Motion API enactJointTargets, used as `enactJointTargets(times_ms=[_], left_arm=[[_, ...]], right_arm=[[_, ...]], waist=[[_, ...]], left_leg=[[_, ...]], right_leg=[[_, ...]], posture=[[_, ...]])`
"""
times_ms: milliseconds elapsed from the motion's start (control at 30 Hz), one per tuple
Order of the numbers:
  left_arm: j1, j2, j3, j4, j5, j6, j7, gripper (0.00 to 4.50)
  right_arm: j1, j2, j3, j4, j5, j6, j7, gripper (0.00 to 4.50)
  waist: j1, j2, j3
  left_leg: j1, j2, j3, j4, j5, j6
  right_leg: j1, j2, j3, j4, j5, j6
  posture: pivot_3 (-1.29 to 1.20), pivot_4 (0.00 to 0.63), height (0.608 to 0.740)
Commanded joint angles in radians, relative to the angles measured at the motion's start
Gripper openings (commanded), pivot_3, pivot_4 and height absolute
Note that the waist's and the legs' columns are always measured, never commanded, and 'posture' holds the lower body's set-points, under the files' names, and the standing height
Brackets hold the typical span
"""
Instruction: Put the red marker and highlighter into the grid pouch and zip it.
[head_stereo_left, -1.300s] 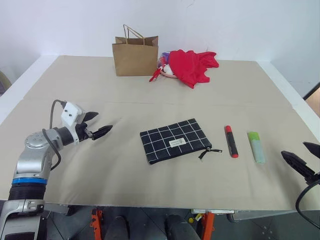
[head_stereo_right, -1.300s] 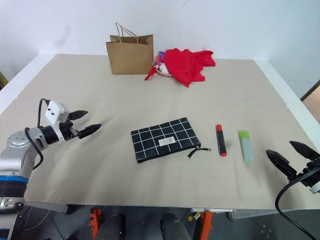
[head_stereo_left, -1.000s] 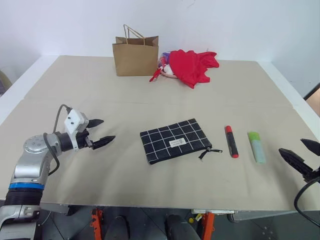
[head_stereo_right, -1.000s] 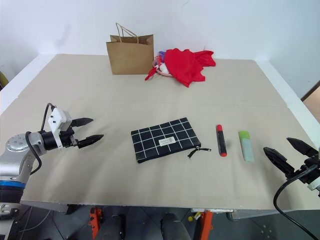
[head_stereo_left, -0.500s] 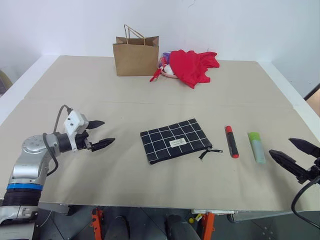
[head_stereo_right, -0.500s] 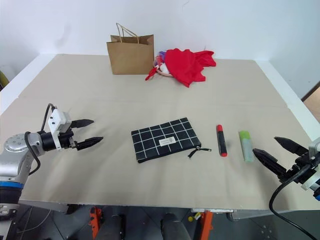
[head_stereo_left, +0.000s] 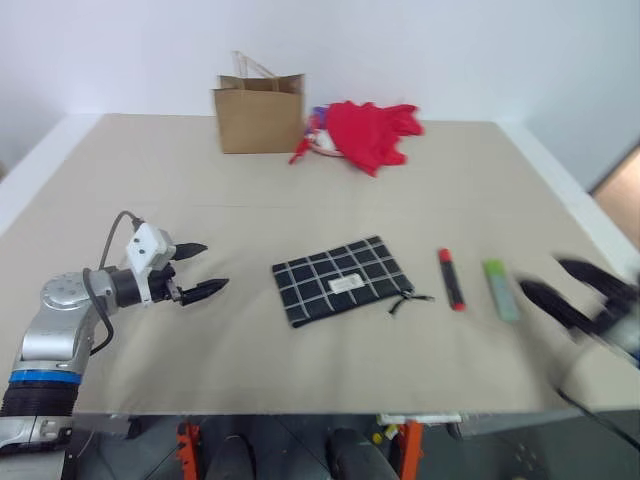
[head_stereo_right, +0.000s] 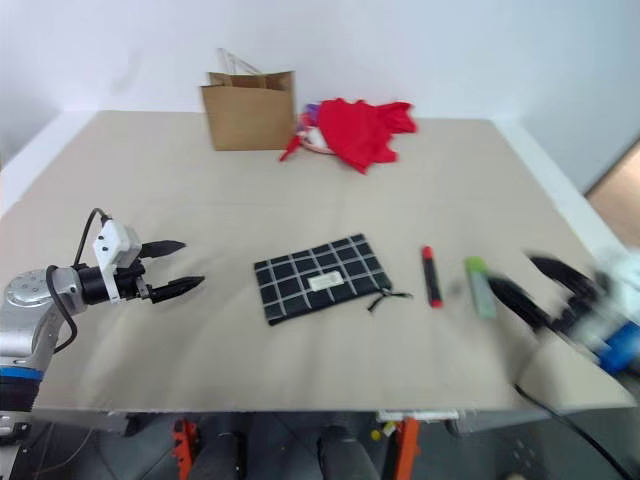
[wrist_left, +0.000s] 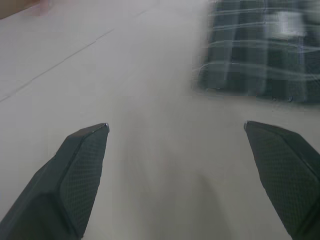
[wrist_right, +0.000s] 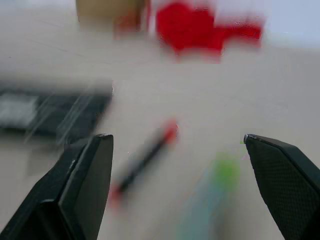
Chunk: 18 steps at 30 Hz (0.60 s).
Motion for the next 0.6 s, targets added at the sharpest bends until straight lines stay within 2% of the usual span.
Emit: enactJointTargets(times_ms=[33,100,167,267,367,467,600], left_arm=[[0.002,-0.016,-0.092,-0.128,-0.012,-0.008,-0.063,4.47],[0.008,-0.017,-0.096,-0.133,-0.013,-0.007,-0.062,4.47],[0.010,-0.015,-0.101,-0.137,-0.017,-0.012,-0.060,4.47],[0.007,-0.025,-0.108,-0.138,-0.025,-0.024,-0.065,4.47],[-0.003,-0.028,-0.147,-0.134,0.010,-0.070,-0.098,4.47],[-0.011,-0.030,-0.175,-0.118,0.042,-0.117,-0.115,4.47],[-0.014,-0.029,-0.191,-0.099,0.067,-0.158,-0.126,4.50]], right_arm=[[-0.123,0.052,0.193,0.019,-0.079,-0.006,-0.051,4.48],[-0.149,0.060,0.211,0.048,-0.079,-0.022,-0.049,4.48],[-0.158,0.058,0.222,0.060,-0.074,-0.028,-0.045,4.48],[-0.163,0.061,0.252,0.079,-0.075,-0.036,-0.023,4.48],[-0.152,0.051,0.307,0.096,-0.106,-0.074,0.027,4.48],[-0.161,0.047,0.300,0.151,-0.119,-0.098,0.025,4.48],[-0.167,0.042,0.295,0.186,-0.128,-0.121,0.022,2.78]], waist=[[-0.003,0.007,0.006],[0.019,0.008,0.005],[0.036,0.009,0.006],[0.042,0.009,0.005],[0.046,0.009,0.005],[0.047,0.009,0.005],[0.047,0.009,0.005]], left_leg=[[-0.001,-0.003,0.000,-0.001,0.004,0.004],[-0.002,-0.004,-0.001,-0.011,0.011,0.014],[-0.004,-0.004,-0.002,-0.013,0.012,0.014],[-0.013,-0.004,-0.002,-0.012,0.011,0.013],[-0.014,-0.004,-0.002,-0.011,0.009,0.012],[-0.013,-0.004,-0.003,-0.012,0.008,0.014],[-0.013,-0.004,-0.004,-0.011,0.008,0.014]], right_leg=[[-0.001,-0.001,0.001,0.000,0.002,0.002],[-0.002,-0.001,-0.001,0.003,-0.001,0.005],[-0.003,-0.001,-0.004,0.006,-0.006,0.003],[-0.009,-0.003,-0.004,0.004,-0.006,0.009],[-0.008,-0.003,-0.005,0.004,-0.006,0.005],[-0.008,-0.003,-0.007,0.005,-0.006,0.001],[-0.008,-0.003,-0.008,0.005,-0.006,0.000]], posture=[[0.00,0.150,0.740],[0.00,0.150,0.740],[0.00,0.150,0.740],[0.00,0.150,0.740],[0.00,0.150,0.740],[0.00,0.150,0.740],[0.00,0.150,0.740]])
